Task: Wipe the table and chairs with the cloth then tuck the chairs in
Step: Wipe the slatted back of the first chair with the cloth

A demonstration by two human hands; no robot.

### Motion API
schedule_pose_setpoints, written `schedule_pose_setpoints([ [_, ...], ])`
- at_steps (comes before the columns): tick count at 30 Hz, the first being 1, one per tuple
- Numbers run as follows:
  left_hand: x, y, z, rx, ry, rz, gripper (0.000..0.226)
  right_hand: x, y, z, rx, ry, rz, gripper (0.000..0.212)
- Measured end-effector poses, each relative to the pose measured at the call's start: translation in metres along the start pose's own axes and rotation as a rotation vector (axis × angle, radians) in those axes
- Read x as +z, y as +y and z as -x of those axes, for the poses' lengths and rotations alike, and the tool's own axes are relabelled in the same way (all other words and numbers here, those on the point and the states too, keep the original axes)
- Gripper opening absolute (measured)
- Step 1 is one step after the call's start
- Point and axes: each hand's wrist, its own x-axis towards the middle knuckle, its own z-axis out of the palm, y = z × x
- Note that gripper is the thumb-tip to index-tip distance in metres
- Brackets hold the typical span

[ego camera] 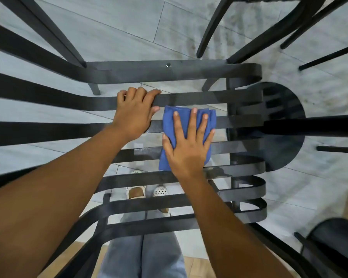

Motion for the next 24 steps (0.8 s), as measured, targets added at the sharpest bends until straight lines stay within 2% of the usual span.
schedule_pose_setpoints([
  [2,-0.001,0.0,0.001,-0.008,0.002,-0.015,0.049,0.0,0.022,-0.005,-0.125,-0.001,0.02,0.057],
  [4,-0.002,-0.001,0.002,-0.013,0.003,-0.019,0.048,-0.003,0.047,-0.008,-0.109,0.006,0.026,0.059],
  [7,-0.003,-0.001,0.001,-0.015,0.005,-0.009,0.042,-0.007,0.066,-0.011,0.079,0.0,-0.006,0.061],
  [10,-0.001,0.001,0.001,-0.015,0.022,-0.014,0.042,-0.006,0.043,-0.014,0.298,0.045,-0.031,0.063],
  [11,0.0,0.001,0.001,-0.015,0.034,-0.022,0.044,-0.004,0.03,-0.013,0.279,0.036,-0.021,0.064],
  [13,0.0,0.002,0.001,-0.023,0.038,-0.026,0.051,0.0,0.011,-0.005,0.11,-0.036,0.043,0.065],
  [15,-0.001,0.001,0.001,-0.03,0.026,-0.022,0.054,0.001,0.023,-0.002,-0.057,-0.066,0.092,0.062],
  [17,-0.002,0.0,0.001,-0.026,0.022,-0.03,0.054,-0.002,0.055,-0.006,-0.124,-0.051,0.092,0.061],
  [19,-0.003,0.0,0.0,-0.025,0.021,-0.023,0.049,-0.01,0.086,-0.009,-0.056,-0.043,0.09,0.059],
  [21,-0.003,0.0,0.0,-0.024,0.017,-0.005,0.041,-0.017,0.101,-0.014,0.104,-0.077,0.054,0.059],
  [24,-0.003,0.001,0.001,-0.02,0.027,0.009,0.04,-0.018,0.073,-0.019,0.368,-0.056,-0.033,0.062],
])
